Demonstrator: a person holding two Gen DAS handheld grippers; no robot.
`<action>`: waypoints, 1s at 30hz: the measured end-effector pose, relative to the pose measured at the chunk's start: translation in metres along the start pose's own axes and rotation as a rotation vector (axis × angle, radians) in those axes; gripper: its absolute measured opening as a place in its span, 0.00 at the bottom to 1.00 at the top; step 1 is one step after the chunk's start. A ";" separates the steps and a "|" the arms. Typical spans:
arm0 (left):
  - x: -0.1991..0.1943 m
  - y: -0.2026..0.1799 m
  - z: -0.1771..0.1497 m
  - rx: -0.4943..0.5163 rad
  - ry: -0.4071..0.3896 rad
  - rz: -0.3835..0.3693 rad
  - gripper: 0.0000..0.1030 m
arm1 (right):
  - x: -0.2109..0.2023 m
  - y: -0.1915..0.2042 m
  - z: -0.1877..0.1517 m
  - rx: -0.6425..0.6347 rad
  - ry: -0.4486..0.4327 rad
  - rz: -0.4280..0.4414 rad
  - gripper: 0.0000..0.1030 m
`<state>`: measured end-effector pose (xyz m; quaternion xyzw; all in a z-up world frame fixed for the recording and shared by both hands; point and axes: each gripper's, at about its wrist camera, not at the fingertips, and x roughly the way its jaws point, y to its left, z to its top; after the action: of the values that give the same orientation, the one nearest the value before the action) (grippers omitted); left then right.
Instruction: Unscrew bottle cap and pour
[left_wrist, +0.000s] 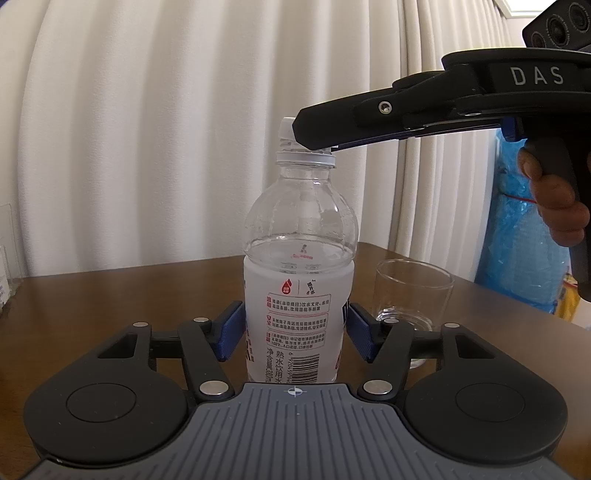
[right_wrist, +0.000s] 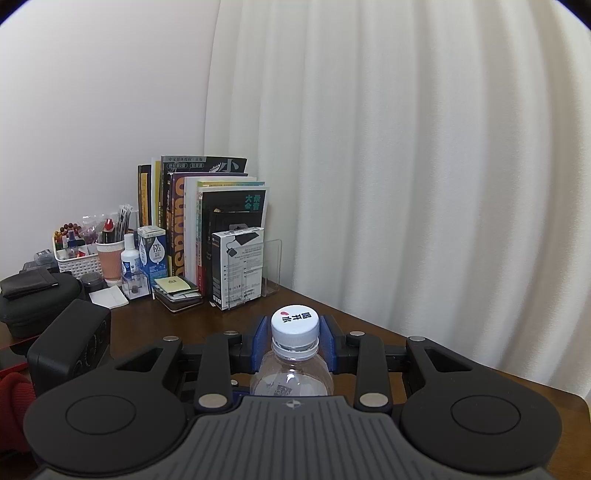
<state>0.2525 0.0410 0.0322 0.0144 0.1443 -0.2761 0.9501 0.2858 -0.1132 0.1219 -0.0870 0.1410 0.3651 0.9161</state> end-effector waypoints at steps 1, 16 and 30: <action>0.000 0.000 0.000 0.001 0.000 0.000 0.58 | 0.000 0.000 0.000 0.001 0.001 0.000 0.33; 0.000 -0.001 0.000 -0.001 0.000 0.000 0.58 | -0.002 0.006 0.003 -0.060 -0.011 -0.039 0.41; 0.000 -0.004 -0.001 -0.004 0.001 -0.002 0.58 | 0.006 0.004 0.010 -0.089 0.039 0.004 0.31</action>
<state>0.2501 0.0375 0.0316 0.0127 0.1455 -0.2767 0.9498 0.2888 -0.1035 0.1290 -0.1345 0.1425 0.3711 0.9077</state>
